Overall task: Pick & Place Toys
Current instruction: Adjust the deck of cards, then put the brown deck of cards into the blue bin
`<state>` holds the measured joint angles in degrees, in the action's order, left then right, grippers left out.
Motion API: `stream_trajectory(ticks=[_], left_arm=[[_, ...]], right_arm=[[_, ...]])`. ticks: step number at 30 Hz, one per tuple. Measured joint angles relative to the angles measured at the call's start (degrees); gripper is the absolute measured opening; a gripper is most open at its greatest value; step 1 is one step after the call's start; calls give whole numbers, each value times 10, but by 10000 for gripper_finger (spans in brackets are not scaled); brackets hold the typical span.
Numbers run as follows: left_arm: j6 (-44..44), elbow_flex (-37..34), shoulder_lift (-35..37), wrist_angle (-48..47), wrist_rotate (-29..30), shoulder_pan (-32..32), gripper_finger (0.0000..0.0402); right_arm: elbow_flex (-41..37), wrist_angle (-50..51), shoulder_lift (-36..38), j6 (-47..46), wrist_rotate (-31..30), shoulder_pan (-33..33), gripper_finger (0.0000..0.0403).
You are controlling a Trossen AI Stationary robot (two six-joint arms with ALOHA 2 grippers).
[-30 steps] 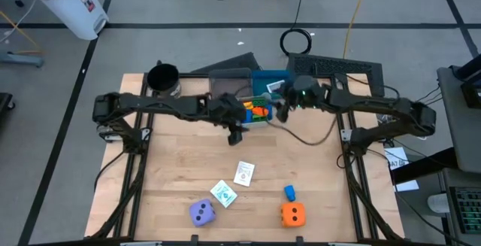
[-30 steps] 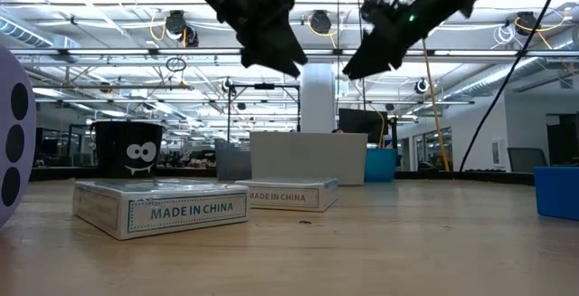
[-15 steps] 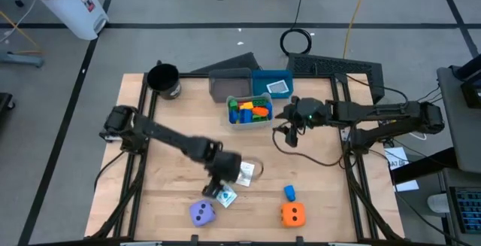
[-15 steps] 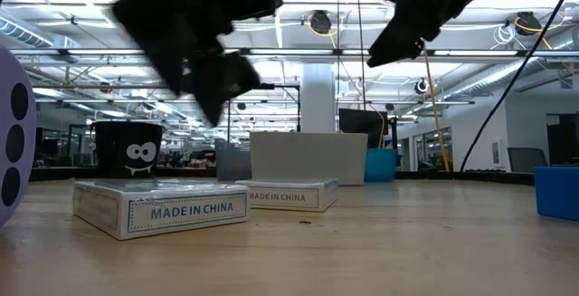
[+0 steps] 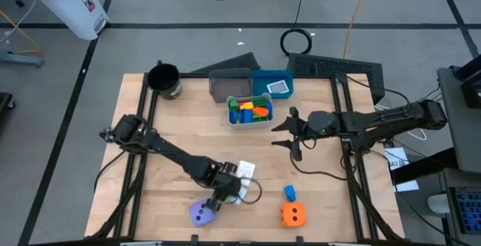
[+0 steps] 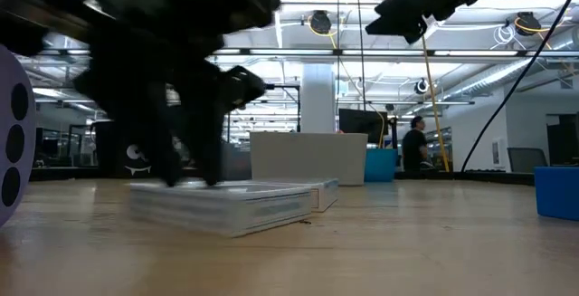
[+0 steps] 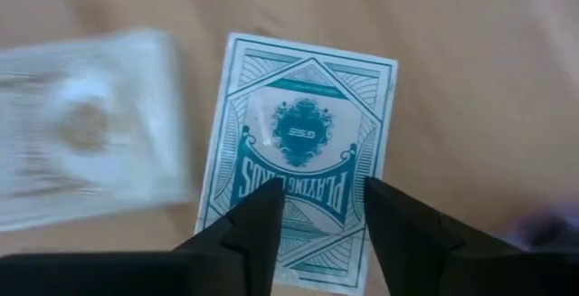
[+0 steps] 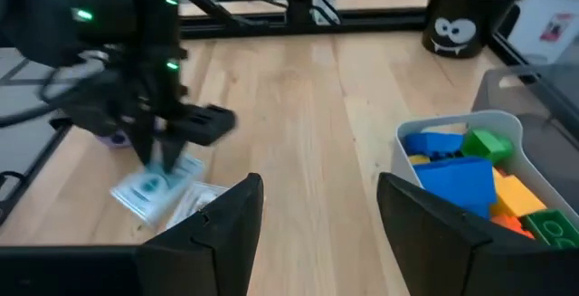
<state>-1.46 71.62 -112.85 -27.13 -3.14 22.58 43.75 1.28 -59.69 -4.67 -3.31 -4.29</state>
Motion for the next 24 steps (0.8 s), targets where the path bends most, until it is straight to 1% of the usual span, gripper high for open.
stream_trajectory(ticks=[6, 10, 12, 15, 18, 21, 24], left_arm=[[34, -3, 9, 10, 112, -42, 115], [35, -4, 12, 45, 165, -74, 93], [35, -5, 12, 61, 174, -88, 85], [37, -5, 12, 84, 168, -108, 75], [63, -5, 13, 101, 167, -120, 70], [106, -5, 13, 114, 165, -126, 72], [109, -5, 13, 114, 167, -129, 84]], right_arm=[[0, -2, 14, 9, -1, -5, 210], [0, 0, 19, 13, -2, -5, 210], [0, 5, 19, 13, -2, -5, 210], [0, 10, 20, 13, 1, -5, 210], [-9, 6, 20, 10, 3, -4, 210], [-33, -10, 19, 10, 3, -4, 210], [-67, -64, 15, 15, 5, -4, 210]])
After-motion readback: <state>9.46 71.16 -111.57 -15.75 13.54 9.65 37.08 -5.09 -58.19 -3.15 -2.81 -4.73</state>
